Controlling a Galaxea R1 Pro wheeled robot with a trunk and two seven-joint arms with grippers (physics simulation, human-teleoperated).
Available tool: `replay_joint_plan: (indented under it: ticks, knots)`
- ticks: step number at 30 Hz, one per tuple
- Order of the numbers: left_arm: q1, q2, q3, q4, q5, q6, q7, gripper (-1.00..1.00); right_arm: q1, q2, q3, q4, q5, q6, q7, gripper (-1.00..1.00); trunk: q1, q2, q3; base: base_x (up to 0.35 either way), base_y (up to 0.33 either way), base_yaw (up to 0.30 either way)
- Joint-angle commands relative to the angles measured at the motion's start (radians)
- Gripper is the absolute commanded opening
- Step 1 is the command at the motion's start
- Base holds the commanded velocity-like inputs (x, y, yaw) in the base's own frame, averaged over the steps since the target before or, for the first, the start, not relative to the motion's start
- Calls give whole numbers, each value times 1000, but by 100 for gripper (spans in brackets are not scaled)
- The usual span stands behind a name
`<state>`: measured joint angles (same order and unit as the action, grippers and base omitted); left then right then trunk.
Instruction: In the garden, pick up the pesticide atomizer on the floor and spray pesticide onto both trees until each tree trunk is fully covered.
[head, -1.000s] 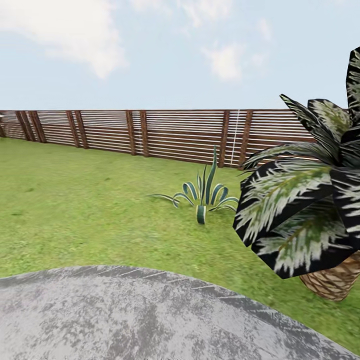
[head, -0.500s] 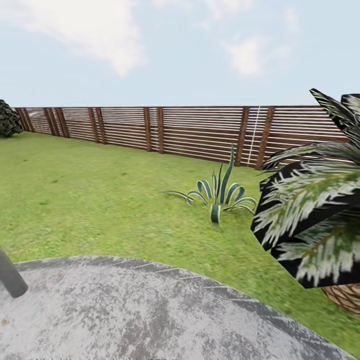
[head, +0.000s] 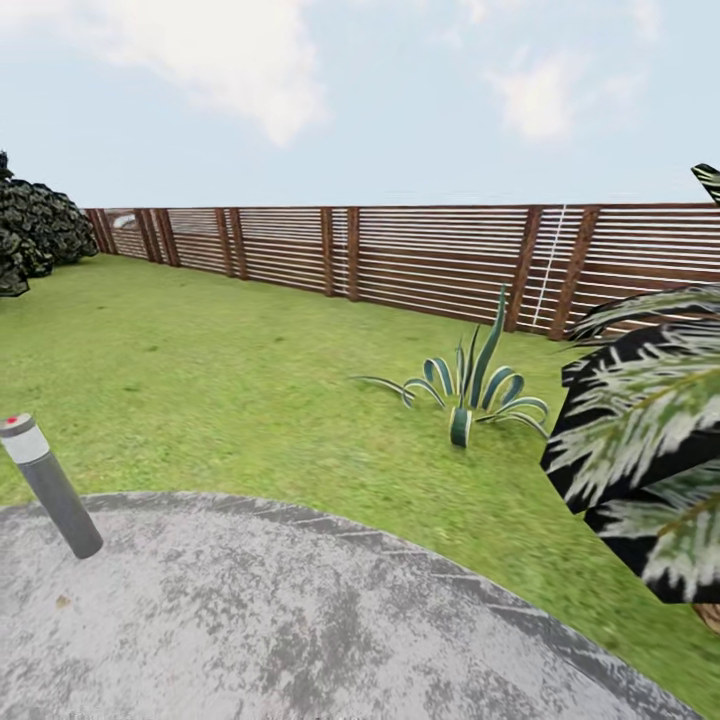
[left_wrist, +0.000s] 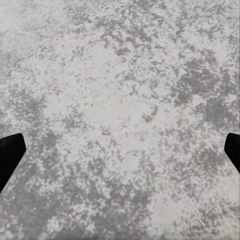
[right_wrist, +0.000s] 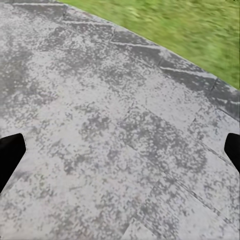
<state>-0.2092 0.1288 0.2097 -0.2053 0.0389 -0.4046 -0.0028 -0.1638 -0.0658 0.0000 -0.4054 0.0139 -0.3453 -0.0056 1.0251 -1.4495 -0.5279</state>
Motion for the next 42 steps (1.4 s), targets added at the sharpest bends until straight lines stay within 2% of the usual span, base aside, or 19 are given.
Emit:
replay_joint_plan:
  ticks: [1, 17, 38, 42]
  knots:
    - [-1, 0, -1, 1, 4, -3, 0, 100, 0, 0, 0, 0, 1, -3, -1, 100, 0, -1, -2, 0, 0, 217]
    - [-1, -4, -11, 0, -8, -4, -8, 100, 0, 0, 0, -1, 1, -3, -1, 100, 0, -1, -21, 0, 0, 217]
    - [-1, 1, -4, 1, 1, -3, -8, 100, 0, 0, 0, 0, 1, -3, -1, 100, 0, -1, -42, 0, 0, 224]
    - [-1, 2, -3, 0, 1, -3, -8, 100, 0, 0, 0, 0, 1, -3, -1, 100, 15, -29, -59, 0, 0, 228]
